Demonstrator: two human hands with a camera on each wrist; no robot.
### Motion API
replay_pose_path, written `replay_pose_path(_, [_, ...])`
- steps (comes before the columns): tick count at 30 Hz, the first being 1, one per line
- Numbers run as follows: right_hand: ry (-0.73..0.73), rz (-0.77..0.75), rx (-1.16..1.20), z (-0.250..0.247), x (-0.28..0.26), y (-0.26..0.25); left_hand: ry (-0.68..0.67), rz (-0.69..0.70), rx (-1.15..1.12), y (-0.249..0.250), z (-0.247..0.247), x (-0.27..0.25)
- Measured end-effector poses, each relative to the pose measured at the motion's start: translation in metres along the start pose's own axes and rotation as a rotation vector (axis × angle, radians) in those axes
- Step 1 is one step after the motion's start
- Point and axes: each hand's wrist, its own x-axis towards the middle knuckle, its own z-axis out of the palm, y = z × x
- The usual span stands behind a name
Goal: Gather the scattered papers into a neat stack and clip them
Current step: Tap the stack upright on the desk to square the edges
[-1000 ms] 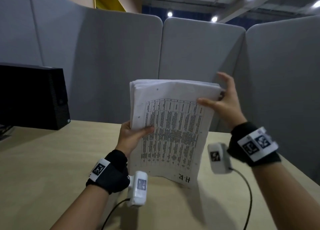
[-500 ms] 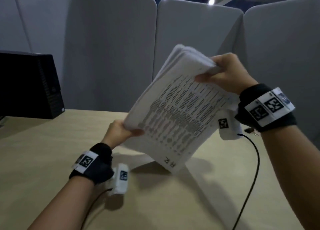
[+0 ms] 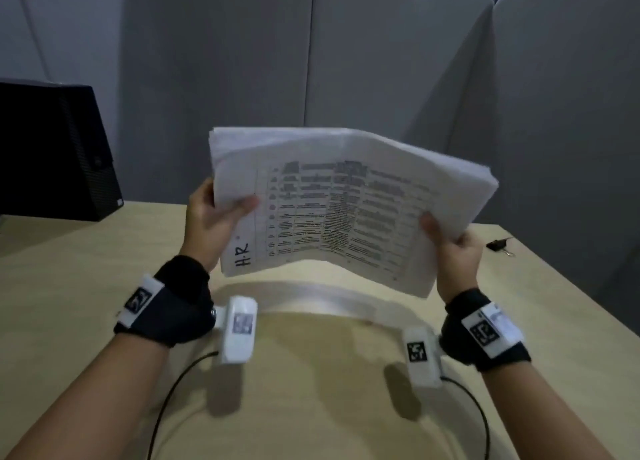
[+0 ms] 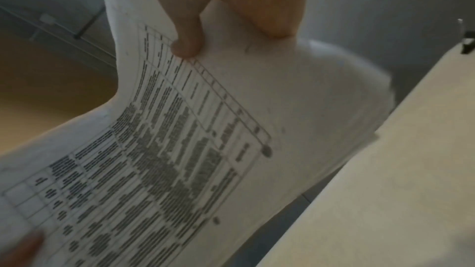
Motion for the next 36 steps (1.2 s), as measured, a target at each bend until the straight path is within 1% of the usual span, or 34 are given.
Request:
replay_pose_path(1, [-0.006, 0.031, 0.020, -0.003, -0.006, 0.004, -0.036, -0.001, 0.019, -0.005, -0.002, -0.008])
replay_pose_path(3, [-0.064, 0.112, 0.027, -0.011, -0.011, 0.013, -0.098, -0.066, 0.066, -0.020, -0.004, -0.021])
replay_pose_path(4, [-0.094, 0.149, 0.005, -0.013, -0.011, 0.017, -0.086, -0.114, 0.091, -0.027, -0.005, -0.025])
replay_pose_path(6, [-0.147, 0.170, -0.045, -0.015, -0.006, 0.019, 0.005, -0.177, 0.083, -0.035, -0.007, -0.027])
replay_pose_path(8, [-0.206, 0.178, -0.067, -0.015, 0.001, 0.018, 0.050, -0.179, 0.061, -0.033, -0.007, -0.023])
replay_pose_path(11, [-0.258, 0.204, -0.091, -0.010, 0.009, 0.012, 0.043, -0.183, 0.044, -0.028, -0.003, -0.016])
replay_pose_path(13, [-0.239, 0.219, -0.065, -0.008, 0.012, 0.011, 0.060, -0.147, 0.036, -0.021, 0.001, -0.014])
replay_pose_path(15, [-0.228, 0.194, -0.021, -0.008, 0.012, 0.008, 0.079, -0.091, 0.021, -0.015, 0.002, -0.014])
replay_pose_path(17, [-0.224, 0.169, 0.004, -0.011, 0.010, 0.007, 0.063, -0.054, 0.029, -0.011, -0.003, -0.014])
replay_pose_path(20, [-0.210, 0.140, -0.026, -0.016, 0.009, 0.006, -0.019, -0.090, 0.067, -0.009, -0.009, -0.016])
replay_pose_path(22, [-0.221, 0.118, -0.055, -0.014, 0.009, 0.001, 0.008, -0.109, 0.047, -0.007, -0.008, -0.018])
replay_pose_path(23, [-0.208, 0.115, -0.060, -0.012, 0.009, -0.002, 0.042, -0.111, 0.022, -0.006, -0.006, -0.018])
replay_pose_path(25, [-0.126, 0.136, -0.036, -0.007, 0.010, -0.008, 0.098, -0.108, -0.019, -0.003, -0.003, -0.018])
replay_pose_path(28, [0.019, 0.220, -0.045, 0.000, 0.014, -0.014, 0.094, -0.108, -0.002, 0.001, 0.001, -0.018])
replay_pose_path(31, [0.079, 0.280, -0.061, 0.006, 0.018, -0.016, 0.112, -0.118, -0.020, 0.005, 0.005, -0.015])
replay_pose_path(34, [0.156, 0.274, -0.060, 0.009, 0.021, -0.015, 0.145, -0.123, -0.017, 0.006, 0.008, -0.011])
replay_pose_path(36, [0.180, 0.248, -0.067, 0.012, 0.022, -0.014, 0.174, -0.118, 0.011, 0.004, 0.008, -0.007])
